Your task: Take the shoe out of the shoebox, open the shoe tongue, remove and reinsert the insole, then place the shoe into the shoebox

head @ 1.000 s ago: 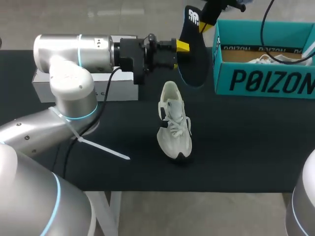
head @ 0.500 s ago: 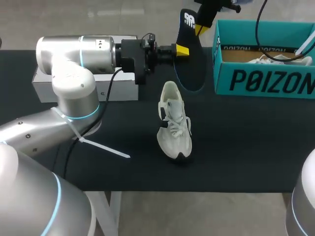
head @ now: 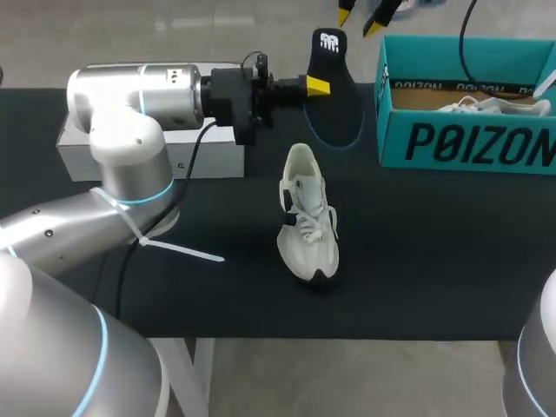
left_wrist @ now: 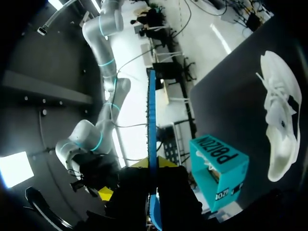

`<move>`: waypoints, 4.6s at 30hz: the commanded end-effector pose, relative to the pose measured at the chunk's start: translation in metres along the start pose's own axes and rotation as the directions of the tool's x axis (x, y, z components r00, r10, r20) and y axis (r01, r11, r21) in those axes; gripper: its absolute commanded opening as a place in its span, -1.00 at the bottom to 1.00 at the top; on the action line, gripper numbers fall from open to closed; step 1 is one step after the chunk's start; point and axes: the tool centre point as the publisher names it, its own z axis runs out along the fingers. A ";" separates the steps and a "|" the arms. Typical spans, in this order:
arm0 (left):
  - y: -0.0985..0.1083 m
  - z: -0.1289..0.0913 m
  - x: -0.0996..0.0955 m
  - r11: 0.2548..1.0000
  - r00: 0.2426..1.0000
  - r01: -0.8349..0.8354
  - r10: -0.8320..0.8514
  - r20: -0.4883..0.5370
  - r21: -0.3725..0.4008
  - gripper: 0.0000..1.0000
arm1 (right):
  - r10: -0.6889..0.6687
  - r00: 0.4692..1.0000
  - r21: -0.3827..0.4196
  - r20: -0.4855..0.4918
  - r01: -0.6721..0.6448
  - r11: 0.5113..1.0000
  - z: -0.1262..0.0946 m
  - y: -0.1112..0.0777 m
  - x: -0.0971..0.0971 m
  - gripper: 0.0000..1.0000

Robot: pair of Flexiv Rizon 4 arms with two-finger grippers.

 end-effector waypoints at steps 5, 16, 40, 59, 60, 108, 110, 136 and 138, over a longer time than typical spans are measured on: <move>0.006 -0.009 -0.008 0.997 0.999 0.043 -0.045 0.028 0.068 -1.00 | -0.093 0.966 -0.166 -0.242 0.053 0.985 -0.016 -0.004 -0.018 1.00; 0.002 -0.015 -0.022 0.995 0.999 0.034 -0.031 -0.026 0.093 -1.00 | -0.271 0.908 -0.306 -0.319 0.172 0.936 -0.032 0.005 -0.017 1.00; 0.000 -0.022 -0.021 0.995 0.993 0.074 -0.067 -0.099 0.072 -1.00 | -0.240 0.622 -0.133 -0.746 0.215 0.968 -0.042 -0.028 -0.040 1.00; 0.004 -0.026 -0.046 0.993 0.996 0.084 -0.080 -0.042 0.083 -1.00 | -0.237 0.589 -0.126 -0.772 0.223 0.967 -0.033 -0.075 -0.059 1.00; 0.004 -0.026 -0.046 0.993 0.996 0.084 -0.080 -0.043 0.081 -1.00 | -0.217 0.608 -0.117 -0.763 0.200 0.973 -0.033 -0.075 -0.063 1.00; 0.027 -0.012 -0.042 0.664 0.665 0.746 -0.742 -0.088 0.039 -1.00 | -0.053 0.575 -0.043 -0.816 0.030 0.999 -0.037 -0.076 -0.081 1.00; 0.030 -0.013 -0.046 0.537 0.532 0.843 -0.839 -0.118 -0.020 -1.00 | -0.053 0.575 -0.043 -0.816 0.030 0.999 -0.037 -0.076 -0.081 1.00; 0.039 -0.038 -0.030 -0.628 -0.520 0.731 -0.766 -0.378 0.268 -1.00 | -0.053 0.575 -0.043 -0.816 0.030 0.999 -0.037 -0.076 -0.081 1.00; 0.039 -0.038 -0.030 -0.628 -0.520 0.731 -0.766 -0.378 0.268 -1.00 | -0.053 0.575 -0.043 -0.816 0.030 0.999 -0.037 -0.076 -0.081 1.00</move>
